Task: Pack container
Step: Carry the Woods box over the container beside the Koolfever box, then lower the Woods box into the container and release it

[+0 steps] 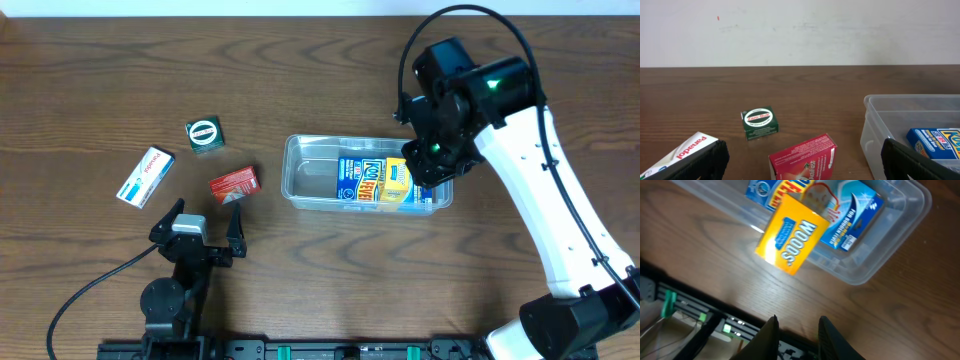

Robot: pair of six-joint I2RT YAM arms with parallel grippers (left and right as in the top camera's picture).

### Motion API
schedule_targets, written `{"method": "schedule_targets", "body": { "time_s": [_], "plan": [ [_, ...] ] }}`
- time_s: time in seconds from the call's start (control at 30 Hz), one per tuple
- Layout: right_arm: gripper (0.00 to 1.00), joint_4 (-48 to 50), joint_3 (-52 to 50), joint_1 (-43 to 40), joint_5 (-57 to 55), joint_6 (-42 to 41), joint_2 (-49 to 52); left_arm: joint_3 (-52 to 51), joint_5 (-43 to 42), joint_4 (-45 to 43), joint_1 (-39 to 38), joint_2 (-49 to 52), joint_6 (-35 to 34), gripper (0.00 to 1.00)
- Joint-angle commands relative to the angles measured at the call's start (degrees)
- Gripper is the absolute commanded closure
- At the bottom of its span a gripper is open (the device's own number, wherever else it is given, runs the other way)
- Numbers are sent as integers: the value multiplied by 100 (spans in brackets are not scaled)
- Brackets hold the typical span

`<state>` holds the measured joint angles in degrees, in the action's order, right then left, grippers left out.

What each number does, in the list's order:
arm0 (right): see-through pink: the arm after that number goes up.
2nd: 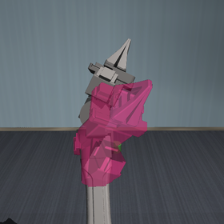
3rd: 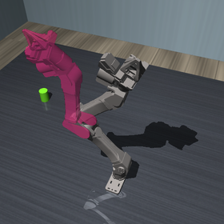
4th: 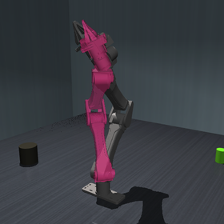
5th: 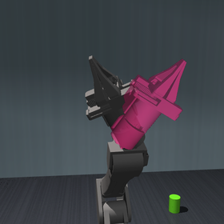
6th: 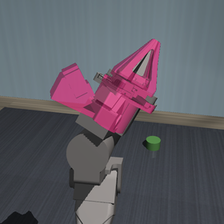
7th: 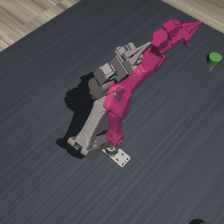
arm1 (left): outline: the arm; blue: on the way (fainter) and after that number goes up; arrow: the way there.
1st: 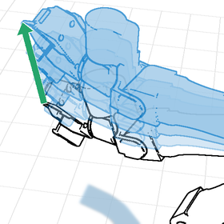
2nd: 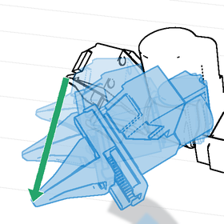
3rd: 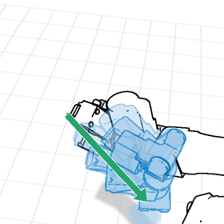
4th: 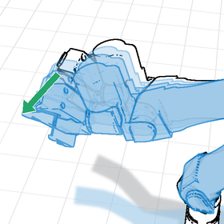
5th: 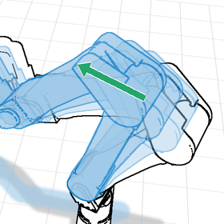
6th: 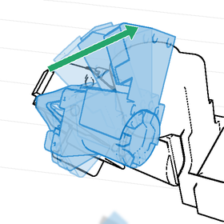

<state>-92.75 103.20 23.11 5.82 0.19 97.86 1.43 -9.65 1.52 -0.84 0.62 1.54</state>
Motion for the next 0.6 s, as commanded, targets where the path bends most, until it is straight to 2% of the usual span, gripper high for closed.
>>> {"method": "schedule_targets", "body": {
  "time_s": [0.0, 0.27, 0.57],
  "plan": [
    [76, 120, -278, -22, -223, -192, 13, -120, -13, 166, 13, -35, 37, 2],
    [76, 811, -1145, -22, -240, -190, 17, -120, -13, 166, 13, -35, 37, 2],
    [77, 1279, -1414, -22, -227, -192, 17, -120, -13, 164, 13, -35, 37, 2]
  ]
}}
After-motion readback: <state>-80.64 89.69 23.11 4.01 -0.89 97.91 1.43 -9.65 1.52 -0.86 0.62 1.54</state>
